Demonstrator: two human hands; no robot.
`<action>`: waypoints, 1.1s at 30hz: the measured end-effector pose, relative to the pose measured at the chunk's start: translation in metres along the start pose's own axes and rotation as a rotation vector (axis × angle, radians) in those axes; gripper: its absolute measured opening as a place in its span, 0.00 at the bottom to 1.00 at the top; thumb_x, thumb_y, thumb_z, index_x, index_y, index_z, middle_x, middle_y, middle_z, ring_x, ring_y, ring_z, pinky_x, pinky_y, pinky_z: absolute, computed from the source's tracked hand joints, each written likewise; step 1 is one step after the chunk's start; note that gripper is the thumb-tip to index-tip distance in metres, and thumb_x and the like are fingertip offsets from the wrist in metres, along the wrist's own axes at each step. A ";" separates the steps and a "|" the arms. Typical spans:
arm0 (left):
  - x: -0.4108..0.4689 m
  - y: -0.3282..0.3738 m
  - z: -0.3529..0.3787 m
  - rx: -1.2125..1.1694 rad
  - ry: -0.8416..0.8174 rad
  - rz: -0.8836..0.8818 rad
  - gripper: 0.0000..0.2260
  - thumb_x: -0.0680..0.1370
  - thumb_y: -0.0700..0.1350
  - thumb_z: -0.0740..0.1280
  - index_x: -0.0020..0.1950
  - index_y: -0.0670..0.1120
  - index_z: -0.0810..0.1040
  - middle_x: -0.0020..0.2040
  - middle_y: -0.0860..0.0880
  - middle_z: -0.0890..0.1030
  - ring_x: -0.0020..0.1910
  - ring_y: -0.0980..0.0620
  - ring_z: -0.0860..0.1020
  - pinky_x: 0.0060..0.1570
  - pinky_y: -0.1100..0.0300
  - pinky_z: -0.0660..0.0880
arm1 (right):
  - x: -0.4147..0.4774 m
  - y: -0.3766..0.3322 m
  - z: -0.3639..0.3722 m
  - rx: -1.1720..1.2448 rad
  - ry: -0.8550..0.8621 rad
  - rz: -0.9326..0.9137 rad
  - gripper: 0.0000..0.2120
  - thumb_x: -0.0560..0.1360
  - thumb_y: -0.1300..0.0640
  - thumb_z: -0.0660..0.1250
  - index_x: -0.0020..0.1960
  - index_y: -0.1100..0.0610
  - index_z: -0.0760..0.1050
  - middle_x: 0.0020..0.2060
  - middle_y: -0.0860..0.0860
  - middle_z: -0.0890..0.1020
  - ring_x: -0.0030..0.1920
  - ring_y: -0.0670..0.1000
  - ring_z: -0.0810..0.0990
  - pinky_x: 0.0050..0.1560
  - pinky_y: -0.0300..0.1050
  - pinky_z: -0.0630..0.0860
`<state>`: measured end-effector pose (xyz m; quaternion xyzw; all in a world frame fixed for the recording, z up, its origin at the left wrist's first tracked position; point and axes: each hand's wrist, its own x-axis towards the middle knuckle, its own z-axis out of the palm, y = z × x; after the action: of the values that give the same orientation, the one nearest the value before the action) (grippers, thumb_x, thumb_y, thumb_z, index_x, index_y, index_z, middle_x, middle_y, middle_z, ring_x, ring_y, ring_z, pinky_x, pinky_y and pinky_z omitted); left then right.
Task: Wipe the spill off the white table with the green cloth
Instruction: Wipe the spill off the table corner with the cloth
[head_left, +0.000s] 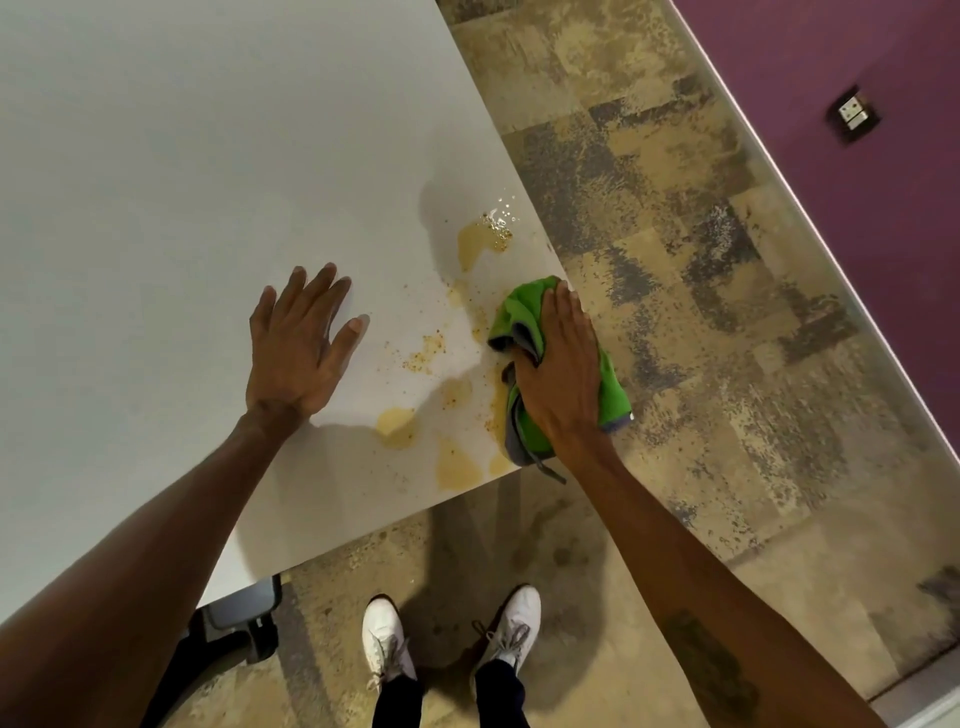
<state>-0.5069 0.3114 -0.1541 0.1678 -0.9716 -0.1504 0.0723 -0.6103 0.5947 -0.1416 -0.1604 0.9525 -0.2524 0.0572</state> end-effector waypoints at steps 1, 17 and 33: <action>0.000 -0.001 0.001 0.006 0.003 -0.001 0.32 0.84 0.66 0.44 0.78 0.49 0.69 0.81 0.51 0.65 0.83 0.49 0.58 0.80 0.45 0.51 | 0.003 -0.001 0.000 0.014 0.009 0.001 0.33 0.79 0.52 0.58 0.79 0.60 0.52 0.79 0.56 0.56 0.80 0.55 0.53 0.80 0.51 0.49; 0.001 -0.009 0.011 0.043 0.041 0.017 0.26 0.85 0.63 0.51 0.77 0.51 0.69 0.80 0.52 0.67 0.83 0.50 0.59 0.80 0.46 0.52 | 0.103 -0.032 0.005 0.156 -0.011 0.004 0.33 0.76 0.66 0.60 0.79 0.61 0.55 0.79 0.57 0.57 0.80 0.56 0.53 0.80 0.50 0.49; 0.001 -0.006 0.007 0.016 -0.025 -0.010 0.27 0.86 0.63 0.45 0.79 0.52 0.67 0.82 0.53 0.64 0.84 0.51 0.55 0.81 0.43 0.50 | 0.174 -0.048 0.003 0.186 -0.333 -0.321 0.28 0.77 0.65 0.61 0.76 0.57 0.63 0.74 0.56 0.69 0.75 0.57 0.66 0.77 0.53 0.61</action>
<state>-0.5078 0.3077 -0.1625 0.1714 -0.9727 -0.1452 0.0578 -0.7602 0.4951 -0.1252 -0.3431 0.8649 -0.3152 0.1871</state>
